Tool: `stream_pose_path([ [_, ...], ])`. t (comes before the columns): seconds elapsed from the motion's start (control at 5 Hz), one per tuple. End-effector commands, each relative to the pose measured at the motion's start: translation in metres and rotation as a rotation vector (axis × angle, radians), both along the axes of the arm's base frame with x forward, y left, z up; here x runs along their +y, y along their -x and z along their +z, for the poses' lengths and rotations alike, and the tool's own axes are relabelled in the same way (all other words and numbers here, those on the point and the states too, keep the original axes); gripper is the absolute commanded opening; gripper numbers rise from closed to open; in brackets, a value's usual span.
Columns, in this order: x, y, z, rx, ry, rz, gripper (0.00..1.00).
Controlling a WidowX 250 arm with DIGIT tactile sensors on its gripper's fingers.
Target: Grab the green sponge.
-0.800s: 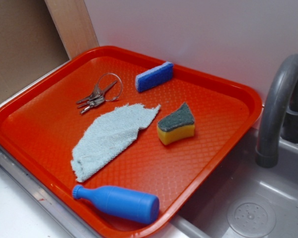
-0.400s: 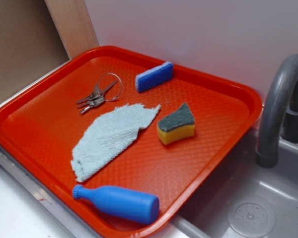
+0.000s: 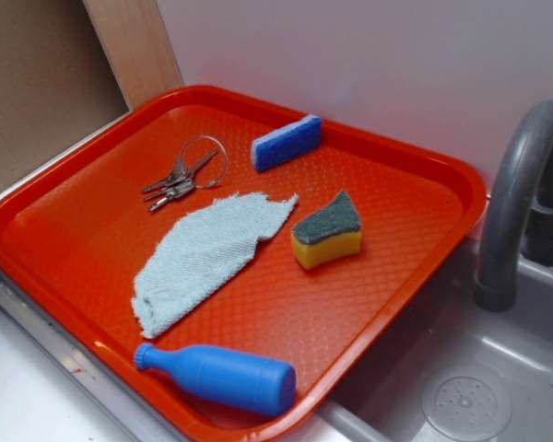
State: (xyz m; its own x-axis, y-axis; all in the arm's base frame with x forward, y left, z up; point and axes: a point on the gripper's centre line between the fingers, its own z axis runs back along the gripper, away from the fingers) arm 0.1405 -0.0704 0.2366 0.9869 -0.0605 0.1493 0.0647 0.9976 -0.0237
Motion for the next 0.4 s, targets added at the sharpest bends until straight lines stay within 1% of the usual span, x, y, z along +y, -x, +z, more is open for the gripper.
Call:
stream_pose_path([
  [0.0,-0.077,-0.051,-0.001,-0.018,0.065,-0.1,1.0],
  [0.2,-0.101,-0.081,-0.015,0.006,0.085,-0.122,1.0],
])
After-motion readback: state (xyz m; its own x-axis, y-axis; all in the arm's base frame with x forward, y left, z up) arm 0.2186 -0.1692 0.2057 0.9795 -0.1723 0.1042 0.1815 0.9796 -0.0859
